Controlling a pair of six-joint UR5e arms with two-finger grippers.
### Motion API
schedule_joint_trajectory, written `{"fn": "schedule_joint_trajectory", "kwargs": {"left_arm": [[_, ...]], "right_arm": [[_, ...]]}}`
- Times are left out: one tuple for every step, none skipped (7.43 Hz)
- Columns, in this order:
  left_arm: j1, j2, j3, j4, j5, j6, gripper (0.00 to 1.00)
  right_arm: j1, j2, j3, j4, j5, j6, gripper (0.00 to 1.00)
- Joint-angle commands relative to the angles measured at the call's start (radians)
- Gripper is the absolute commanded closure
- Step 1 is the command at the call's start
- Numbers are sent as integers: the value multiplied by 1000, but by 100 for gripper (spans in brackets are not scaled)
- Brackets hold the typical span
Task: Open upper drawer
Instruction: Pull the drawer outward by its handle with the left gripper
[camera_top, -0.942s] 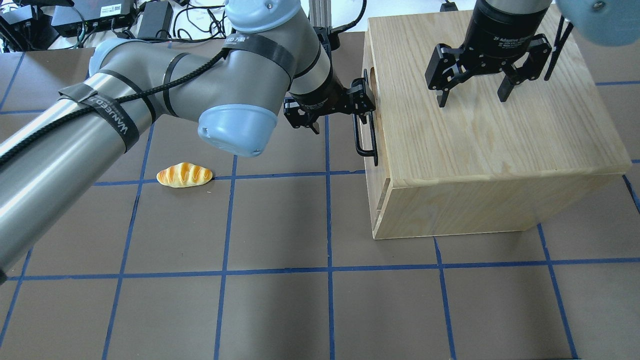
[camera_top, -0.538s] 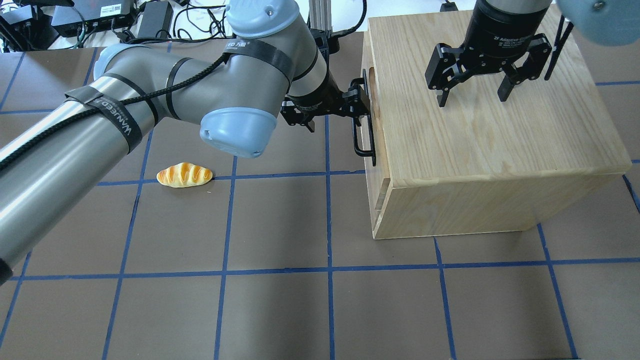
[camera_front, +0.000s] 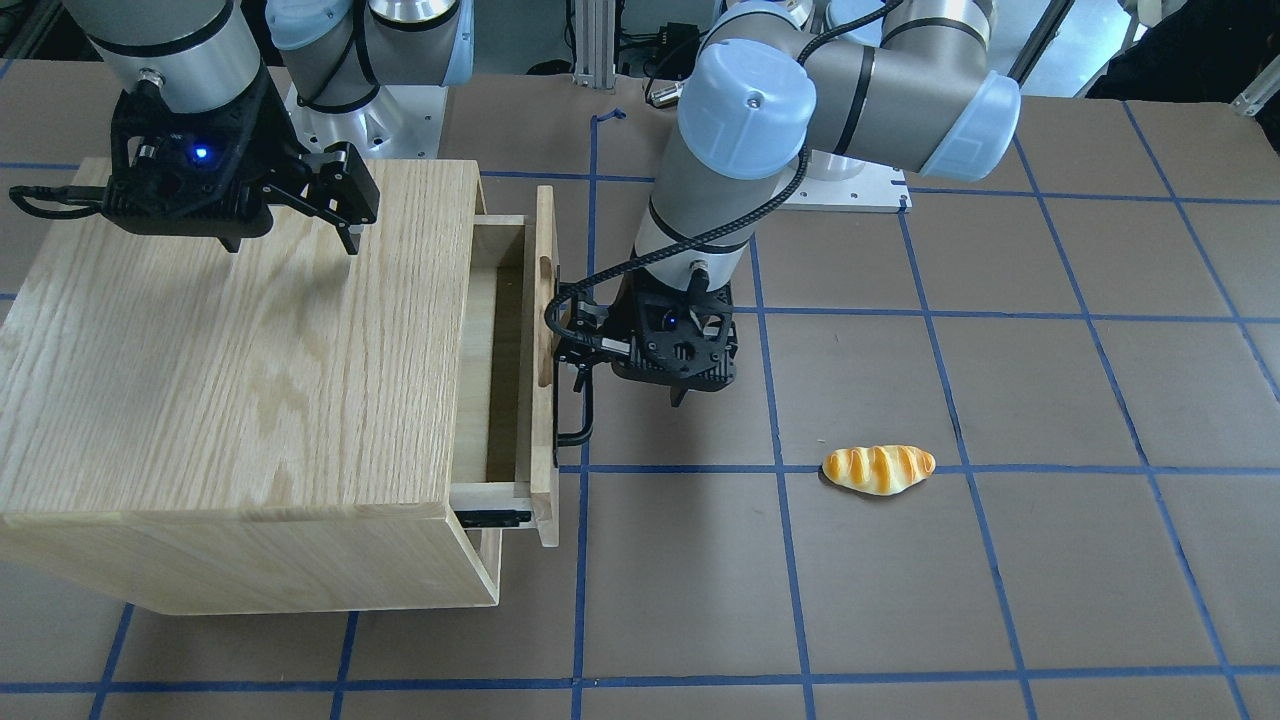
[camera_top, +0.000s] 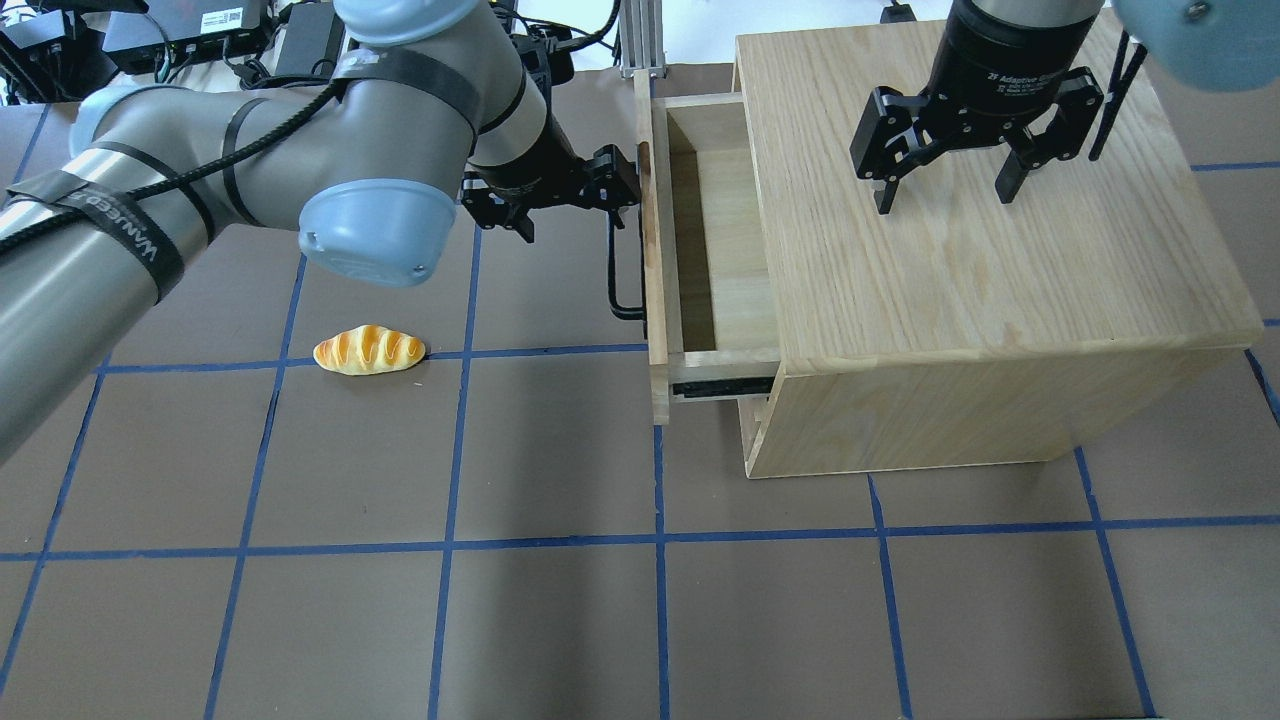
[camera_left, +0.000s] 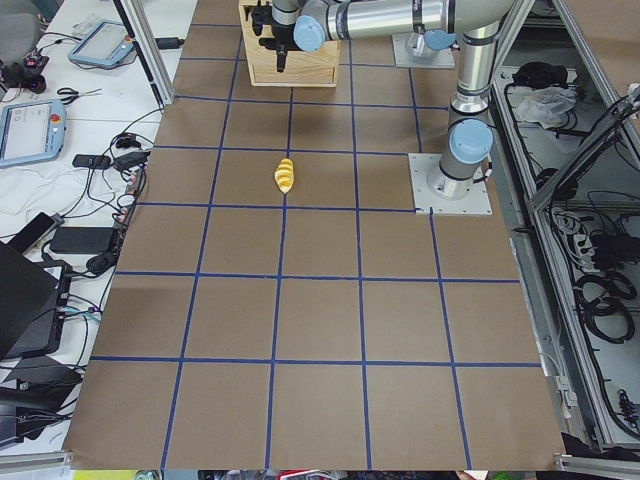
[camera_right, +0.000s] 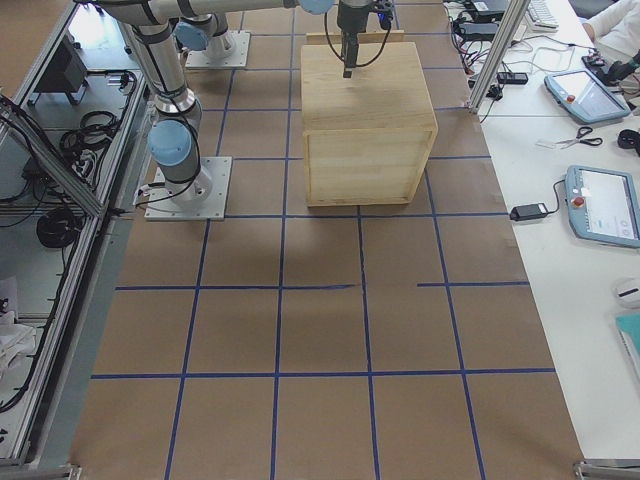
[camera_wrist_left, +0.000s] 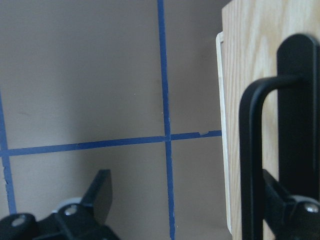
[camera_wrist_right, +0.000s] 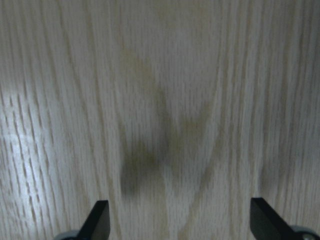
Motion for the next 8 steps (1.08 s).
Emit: {"fn": "schedule_joint_trajectory", "kwargs": {"left_arm": [[60,33,-16,-60,5,72,0],[89,42,-17,-85,5,94,0],[114,50,-17,-105,5,115,0],[126,50,-17,-134,6,141,0],[144,55,-17,-153,21,148,0],[183,68,-17,-179,44,174,0],[221,79,-17,-217,44,242,0],[246,90,-17,-228,44,257,0]], "right_arm": [[0,0,1,0,0,0,0],[0,0,-1,0,0,0,0],[0,0,1,0,0,0,0],[0,0,-1,0,0,0,0],[0,0,-1,0,0,0,0],[0,0,1,0,0,0,0],[0,0,-1,0,0,0,0],[0,0,-1,0,0,0,0]]}}
